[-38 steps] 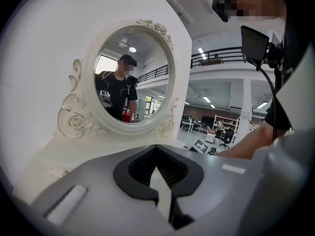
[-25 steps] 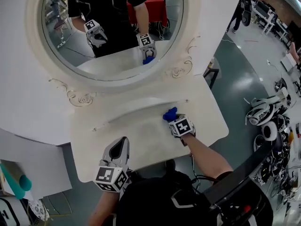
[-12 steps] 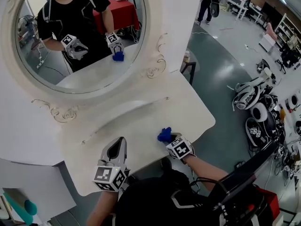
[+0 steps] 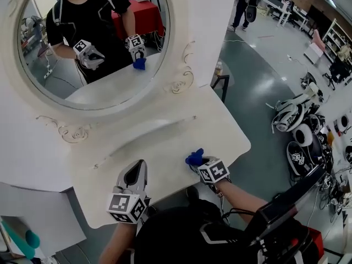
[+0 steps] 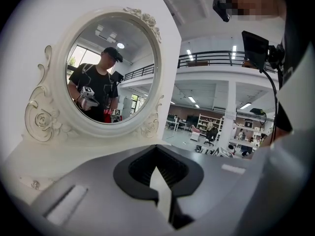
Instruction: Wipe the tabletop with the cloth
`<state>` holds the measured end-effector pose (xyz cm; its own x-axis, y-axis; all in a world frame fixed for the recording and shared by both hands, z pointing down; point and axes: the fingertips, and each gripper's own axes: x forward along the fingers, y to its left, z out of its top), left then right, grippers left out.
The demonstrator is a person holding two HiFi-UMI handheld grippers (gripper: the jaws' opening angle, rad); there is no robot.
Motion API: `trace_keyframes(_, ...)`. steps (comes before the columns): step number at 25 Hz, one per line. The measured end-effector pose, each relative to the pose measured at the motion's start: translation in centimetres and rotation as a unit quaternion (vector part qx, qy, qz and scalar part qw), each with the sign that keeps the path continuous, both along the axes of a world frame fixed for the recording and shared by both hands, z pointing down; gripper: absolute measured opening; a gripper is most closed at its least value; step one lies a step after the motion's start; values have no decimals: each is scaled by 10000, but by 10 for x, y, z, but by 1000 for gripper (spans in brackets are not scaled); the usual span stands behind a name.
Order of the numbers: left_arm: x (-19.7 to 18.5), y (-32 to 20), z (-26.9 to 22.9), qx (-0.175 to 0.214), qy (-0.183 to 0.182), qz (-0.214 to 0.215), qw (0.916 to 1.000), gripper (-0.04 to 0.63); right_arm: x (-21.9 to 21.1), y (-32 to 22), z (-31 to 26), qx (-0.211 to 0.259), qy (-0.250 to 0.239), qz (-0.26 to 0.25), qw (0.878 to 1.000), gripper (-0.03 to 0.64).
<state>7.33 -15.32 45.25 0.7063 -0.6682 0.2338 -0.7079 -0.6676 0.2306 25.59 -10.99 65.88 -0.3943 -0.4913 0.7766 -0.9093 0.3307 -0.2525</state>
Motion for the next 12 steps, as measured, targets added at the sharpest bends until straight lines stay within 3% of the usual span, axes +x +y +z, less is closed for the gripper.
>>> trace_keyframes(5, -7, 0, -1, 22, -100, -299, 9995, 8, 9, -91, -14, 757, 469, -174, 9959, 129)
trace_keyframes(12, -20, 7, 4, -97, -286, -640, 9975, 8, 30, -163, 13, 773, 843, 222, 9932, 129)
